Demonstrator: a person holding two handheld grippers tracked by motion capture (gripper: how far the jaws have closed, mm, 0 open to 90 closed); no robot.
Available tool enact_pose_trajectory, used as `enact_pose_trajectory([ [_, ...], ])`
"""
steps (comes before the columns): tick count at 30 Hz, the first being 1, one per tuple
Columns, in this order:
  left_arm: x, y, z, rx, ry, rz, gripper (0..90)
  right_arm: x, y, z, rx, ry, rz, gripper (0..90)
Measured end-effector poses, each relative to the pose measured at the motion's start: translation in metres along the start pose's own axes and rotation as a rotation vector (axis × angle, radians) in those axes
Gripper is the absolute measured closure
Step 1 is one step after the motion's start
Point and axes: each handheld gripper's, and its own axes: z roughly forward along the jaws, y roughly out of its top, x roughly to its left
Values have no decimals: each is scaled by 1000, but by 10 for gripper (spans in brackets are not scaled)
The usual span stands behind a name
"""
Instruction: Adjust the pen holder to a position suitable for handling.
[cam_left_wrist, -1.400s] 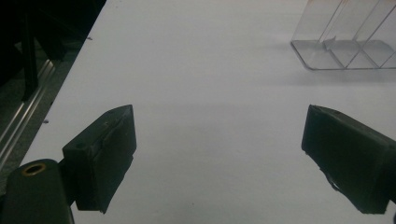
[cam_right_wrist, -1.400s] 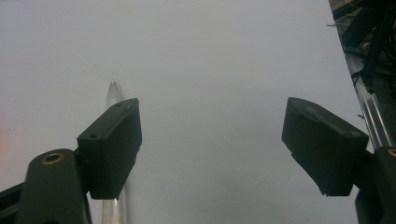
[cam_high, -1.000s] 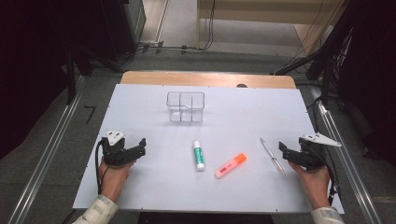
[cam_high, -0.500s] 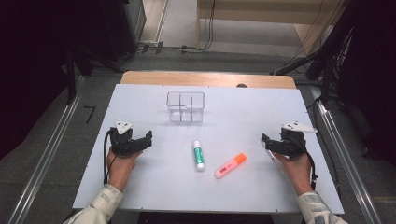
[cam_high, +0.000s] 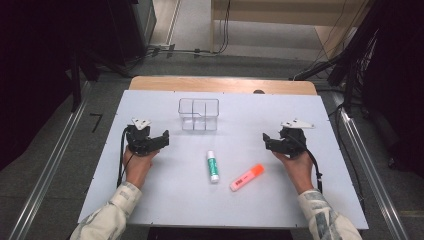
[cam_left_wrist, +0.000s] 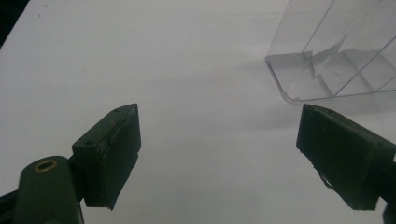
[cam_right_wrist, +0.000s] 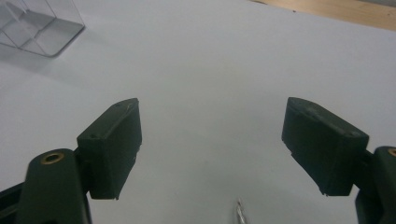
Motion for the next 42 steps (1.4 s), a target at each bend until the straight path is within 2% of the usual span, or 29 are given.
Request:
enact_pose_trajectory([
  [2, -2, 6, 8, 3, 11, 19, 144, 6, 4, 6, -4, 5, -7, 196],
  [6, -4, 15, 16, -7, 24, 30, 160, 17, 14, 20, 0, 11, -28, 211],
  [9, -6, 22, 21, -14, 26, 39, 196, 25, 20, 28, -1, 18, -39, 244],
  [12, -7, 26, 23, -25, 16, 47, 268, 30, 24, 33, -12, 27, -51, 289],
  [13, -8, 29, 26, -38, 7, 53, 299, 34, 28, 38, -23, 39, -52, 362],
  [14, -8, 30, 29, -39, 0, 58, 315, 37, 29, 41, -28, 53, -47, 400],
  [18, -9, 37, 38, -57, -16, 50, 400, 45, 37, 50, -47, 110, -13, 605],
  [22, -14, 42, 47, -66, -29, 85, 516, 60, 46, 63, -37, 155, 3, 739],
  [27, -19, 43, 59, -55, -48, 86, 691, 79, 54, 78, -4, 176, -9, 844],
  [30, -20, 43, 62, -53, -59, 87, 812, 91, 58, 86, 6, 186, -22, 873],
  [33, -21, 43, 64, -45, -90, 76, 884, 98, 62, 91, 14, 191, -21, 873],
  [36, -23, 43, 65, -40, -107, 84, 897, 104, 64, 93, 11, 187, -21, 873],
  [42, -26, 42, 70, -23, -108, 93, 897, 109, 67, 98, 15, 163, -22, 873],
])
